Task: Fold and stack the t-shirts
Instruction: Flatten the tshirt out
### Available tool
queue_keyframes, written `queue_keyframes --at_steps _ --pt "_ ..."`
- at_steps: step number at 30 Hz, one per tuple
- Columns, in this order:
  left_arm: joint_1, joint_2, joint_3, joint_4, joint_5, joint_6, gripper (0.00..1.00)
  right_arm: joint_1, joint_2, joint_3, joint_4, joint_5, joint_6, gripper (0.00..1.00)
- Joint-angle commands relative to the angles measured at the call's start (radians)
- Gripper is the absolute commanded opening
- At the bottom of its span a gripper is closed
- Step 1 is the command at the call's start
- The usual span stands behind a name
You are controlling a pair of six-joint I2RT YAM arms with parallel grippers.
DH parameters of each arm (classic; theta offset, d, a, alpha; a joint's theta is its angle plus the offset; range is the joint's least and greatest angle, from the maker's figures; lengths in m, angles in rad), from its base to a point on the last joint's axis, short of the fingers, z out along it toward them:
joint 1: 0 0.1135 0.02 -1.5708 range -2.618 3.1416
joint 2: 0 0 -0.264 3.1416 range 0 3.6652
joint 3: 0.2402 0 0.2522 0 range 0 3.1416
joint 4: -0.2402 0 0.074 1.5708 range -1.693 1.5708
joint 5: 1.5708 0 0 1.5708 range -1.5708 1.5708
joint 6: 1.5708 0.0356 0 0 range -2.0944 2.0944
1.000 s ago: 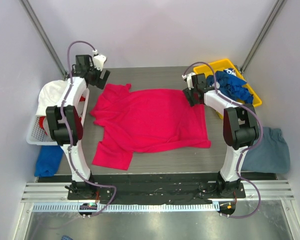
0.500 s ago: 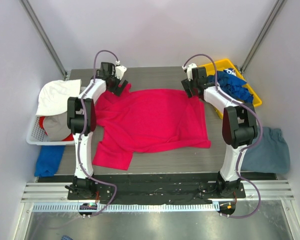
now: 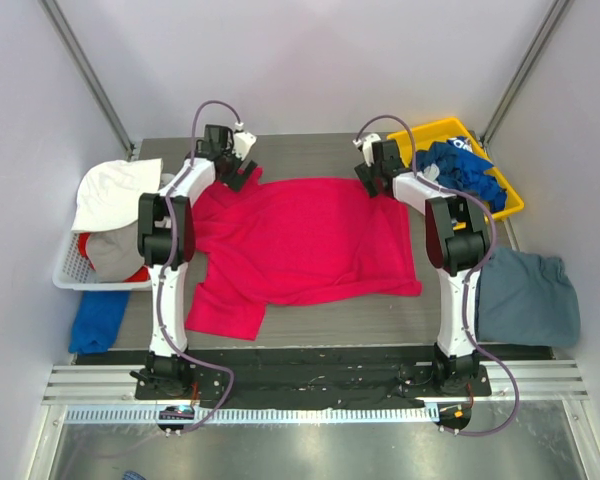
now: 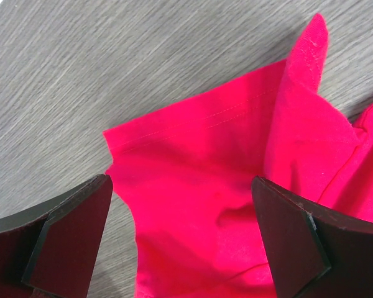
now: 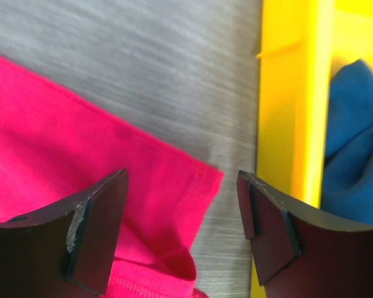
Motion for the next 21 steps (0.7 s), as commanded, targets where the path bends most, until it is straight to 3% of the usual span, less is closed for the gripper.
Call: queue_keyframes --at_steps 1,12,21 --pt "-0.006 0.005 0.020 0.033 -0.009 0.017 1.00 0.006 0.019 0.040 0.039 0.014 -0.026 0.78" --pt "-0.016 0.066 0.068 0.033 -0.061 0.048 1.00 0.006 0.098 0.093 0.062 0.063 -0.082 0.78" --pt "-0.022 0.224 0.288 -0.005 -0.129 0.071 1.00 0.006 0.195 0.222 0.053 0.100 -0.137 0.78"
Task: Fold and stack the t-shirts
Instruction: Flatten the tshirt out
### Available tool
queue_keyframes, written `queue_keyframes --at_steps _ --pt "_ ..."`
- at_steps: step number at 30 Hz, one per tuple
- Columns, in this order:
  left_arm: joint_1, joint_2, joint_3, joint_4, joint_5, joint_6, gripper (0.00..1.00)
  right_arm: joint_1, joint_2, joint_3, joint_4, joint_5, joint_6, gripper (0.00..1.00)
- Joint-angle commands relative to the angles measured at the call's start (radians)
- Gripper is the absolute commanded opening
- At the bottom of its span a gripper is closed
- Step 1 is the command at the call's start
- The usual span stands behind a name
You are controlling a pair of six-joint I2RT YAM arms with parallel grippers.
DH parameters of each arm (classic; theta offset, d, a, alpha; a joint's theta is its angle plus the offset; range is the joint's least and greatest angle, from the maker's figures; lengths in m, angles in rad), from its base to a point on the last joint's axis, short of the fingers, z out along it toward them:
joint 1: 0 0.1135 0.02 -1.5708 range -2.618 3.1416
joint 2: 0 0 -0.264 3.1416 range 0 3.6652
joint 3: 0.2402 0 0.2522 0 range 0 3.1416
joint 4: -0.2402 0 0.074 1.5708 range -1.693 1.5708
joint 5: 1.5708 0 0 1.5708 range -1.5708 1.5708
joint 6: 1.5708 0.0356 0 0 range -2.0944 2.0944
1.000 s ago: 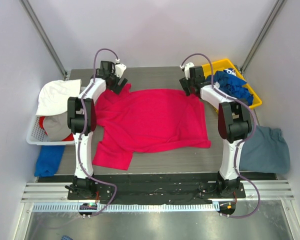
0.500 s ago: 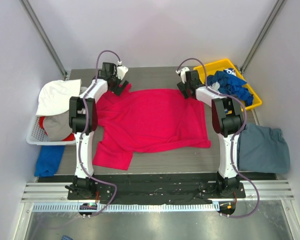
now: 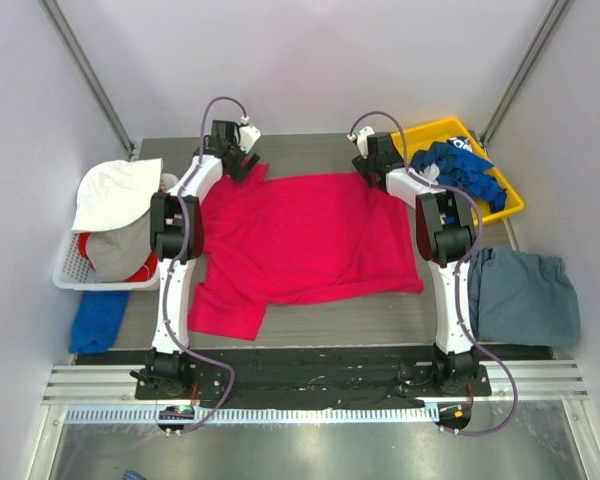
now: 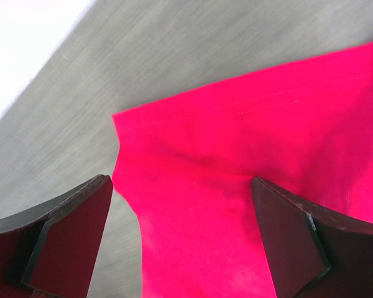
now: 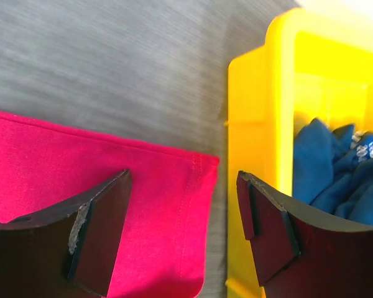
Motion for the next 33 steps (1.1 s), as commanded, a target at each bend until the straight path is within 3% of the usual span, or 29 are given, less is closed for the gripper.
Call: queue_keyframes --at_steps 1,9,13,18,25,33 --pt "-0.009 0.088 0.106 -0.017 -0.048 0.024 1.00 0.004 0.059 0.075 -0.011 0.031 -0.047 0.78" --pt "-0.019 0.180 0.235 0.023 -0.114 0.069 1.00 0.004 0.108 0.136 0.008 0.074 -0.097 0.78" --pt "-0.024 0.163 0.197 0.111 -0.134 0.081 1.00 0.004 0.134 0.178 0.016 0.097 -0.121 0.78" --pt "-0.029 0.203 0.261 0.203 -0.206 0.118 1.00 0.006 0.170 0.221 0.039 0.119 -0.139 0.78" --pt "-0.042 0.275 0.303 0.382 -0.265 0.261 1.00 0.004 0.210 0.270 0.065 0.153 -0.188 0.78" --pt "-0.047 0.367 0.364 0.572 -0.233 0.412 1.00 0.004 0.217 0.261 0.134 0.171 -0.240 0.78"
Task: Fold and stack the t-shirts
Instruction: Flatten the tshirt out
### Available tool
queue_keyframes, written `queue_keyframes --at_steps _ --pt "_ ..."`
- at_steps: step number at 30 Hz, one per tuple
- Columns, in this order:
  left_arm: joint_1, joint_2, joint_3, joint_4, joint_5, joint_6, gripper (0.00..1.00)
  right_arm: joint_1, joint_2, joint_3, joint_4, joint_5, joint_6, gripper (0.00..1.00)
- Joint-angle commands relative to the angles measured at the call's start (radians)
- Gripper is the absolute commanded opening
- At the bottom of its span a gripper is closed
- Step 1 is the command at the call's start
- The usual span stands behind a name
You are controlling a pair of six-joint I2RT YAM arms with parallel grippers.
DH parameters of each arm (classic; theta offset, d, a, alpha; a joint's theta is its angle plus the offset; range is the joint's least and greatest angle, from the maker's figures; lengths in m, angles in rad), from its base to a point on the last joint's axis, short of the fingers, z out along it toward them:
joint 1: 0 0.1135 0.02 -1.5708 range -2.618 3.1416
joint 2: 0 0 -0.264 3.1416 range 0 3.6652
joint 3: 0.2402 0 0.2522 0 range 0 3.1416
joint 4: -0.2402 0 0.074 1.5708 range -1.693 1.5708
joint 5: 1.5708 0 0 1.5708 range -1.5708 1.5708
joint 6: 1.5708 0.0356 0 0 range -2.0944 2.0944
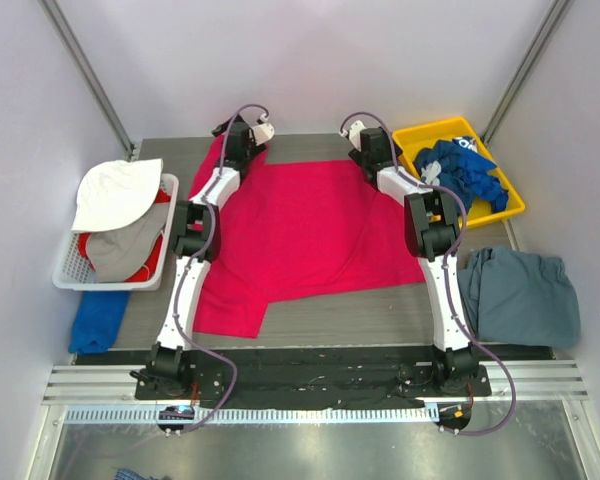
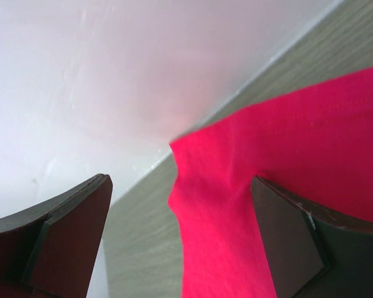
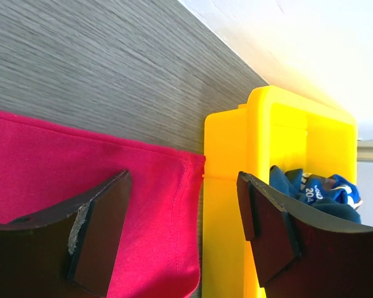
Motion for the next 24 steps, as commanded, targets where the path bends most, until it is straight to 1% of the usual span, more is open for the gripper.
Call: queue_keyframes --at_steps 1,8,11,12,15,17,22,23,24 --pt "-0.003 0.064 0.069 0.175 0.021 0.103 1.00 -0.005 0.022 0.010 0.050 0.042 -0.058 0.78" --pt "-0.009 0.101 0.096 0.282 0.095 0.184 1.00 -0.007 0.044 0.015 0.107 0.090 -0.116 0.78" --pt "-0.012 0.105 0.091 0.357 0.080 0.215 1.00 -0.005 0.044 0.014 0.126 0.115 -0.121 0.79" --pt "-0.014 0.101 0.086 0.414 0.068 0.215 1.00 -0.007 0.036 0.014 0.130 0.124 -0.120 0.79" --pt "-0.019 0.052 0.040 0.520 0.011 0.194 1.00 -0.005 -0.002 -0.005 0.136 0.125 -0.095 0.79" --pt "-0.020 -0.014 -0.027 0.590 -0.027 0.168 1.00 -0.002 -0.031 -0.025 0.137 0.125 -0.074 0.79" --pt "-0.037 -0.171 -0.194 0.654 -0.095 0.137 1.00 0.021 -0.161 -0.106 0.139 0.093 -0.014 0.83" --pt "-0.038 -0.232 -0.223 0.660 -0.109 0.134 1.00 0.024 -0.178 -0.117 0.133 0.092 -0.005 0.83" --pt "-0.045 -0.263 -0.284 0.666 -0.118 0.129 0.99 0.028 -0.198 -0.128 0.127 0.084 0.017 0.84"
